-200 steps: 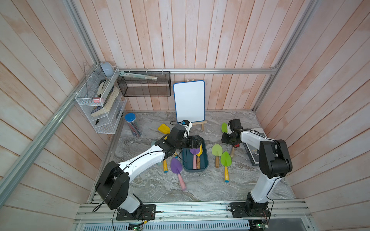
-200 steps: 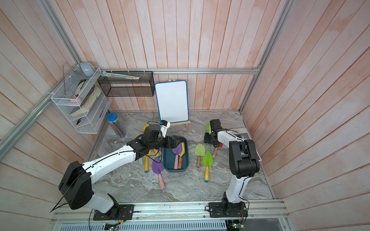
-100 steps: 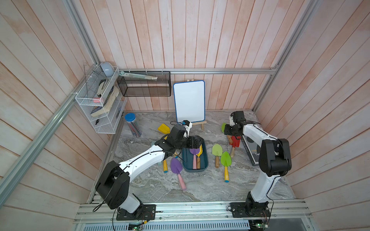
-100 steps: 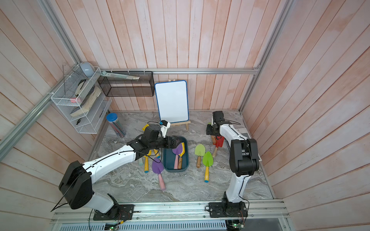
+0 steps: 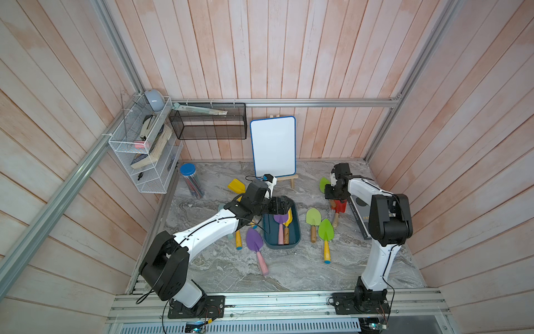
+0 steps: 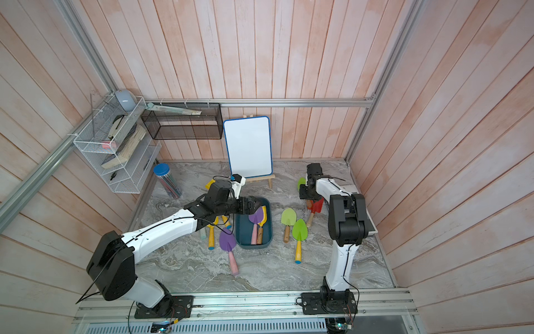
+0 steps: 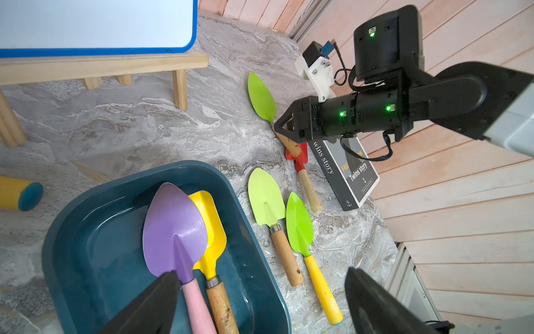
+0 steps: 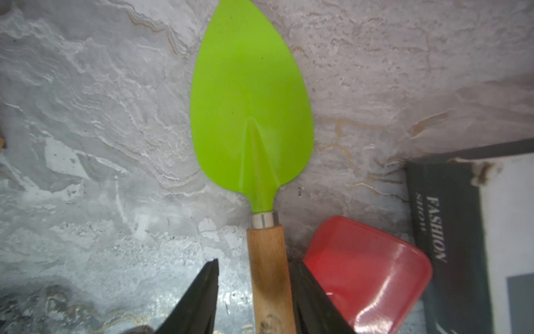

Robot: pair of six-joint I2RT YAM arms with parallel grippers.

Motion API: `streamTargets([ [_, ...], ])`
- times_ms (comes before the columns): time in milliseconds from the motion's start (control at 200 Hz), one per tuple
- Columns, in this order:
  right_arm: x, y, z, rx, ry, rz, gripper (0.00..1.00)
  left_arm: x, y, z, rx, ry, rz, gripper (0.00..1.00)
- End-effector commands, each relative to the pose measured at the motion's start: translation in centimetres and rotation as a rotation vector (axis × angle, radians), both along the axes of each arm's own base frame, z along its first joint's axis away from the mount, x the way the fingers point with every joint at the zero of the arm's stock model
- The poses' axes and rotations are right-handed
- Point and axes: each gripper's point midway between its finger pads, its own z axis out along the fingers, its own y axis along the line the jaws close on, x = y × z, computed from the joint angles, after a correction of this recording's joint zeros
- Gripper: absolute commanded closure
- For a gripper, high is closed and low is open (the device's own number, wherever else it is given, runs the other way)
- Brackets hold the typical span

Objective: Put the shovel into the storage box
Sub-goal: Pick up the shovel from the center of the board.

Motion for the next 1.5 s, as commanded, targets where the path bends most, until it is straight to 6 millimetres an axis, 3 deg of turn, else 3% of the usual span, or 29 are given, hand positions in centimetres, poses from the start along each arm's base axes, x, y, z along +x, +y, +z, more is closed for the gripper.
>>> streamTargets([
  [0, -1.0, -0.4, -1.6, -0.022, 0.044, 0.003, 0.54, 0.5, -0.3, 0.7, -0.011, -0.007, -0.002, 0.05],
  [425, -1.8, -0.2, -2.8, -0.009, 0.070, 0.005, 0.61, 0.6, -0.3, 0.2, -0.006, 0.004, 0.001, 0.05],
  [700, -1.9, -0.2, -3.0, -0.008, 0.075, 0.001, 0.83, 0.6, -0.3, 0.2, -0.007, 0.004, 0.001, 0.05],
  [830, -1.9, -0.2, -2.6, -0.005, 0.068, 0.000, 1.00, 0.5, -0.3, 0.1, -0.006, 0.007, 0.002, 0.05],
  [1015, -2.2, 0.7, -0.3, 0.019, 0.023, 0.018, 1.00, 0.4, -0.3, 0.5, -0.014, 0.004, 0.001, 0.05],
  [1195, -3.3, 2.6, 3.5, 0.067, -0.056, 0.057, 1.00, 0.4, -0.4, 0.8, -0.029, 0.000, -0.004, 0.05],
  [1495, -8.3, 7.8, 7.6, 0.126, -0.133, 0.159, 1.00, 0.7, -1.1, 0.8, -0.059, -0.004, -0.024, 0.05],
])
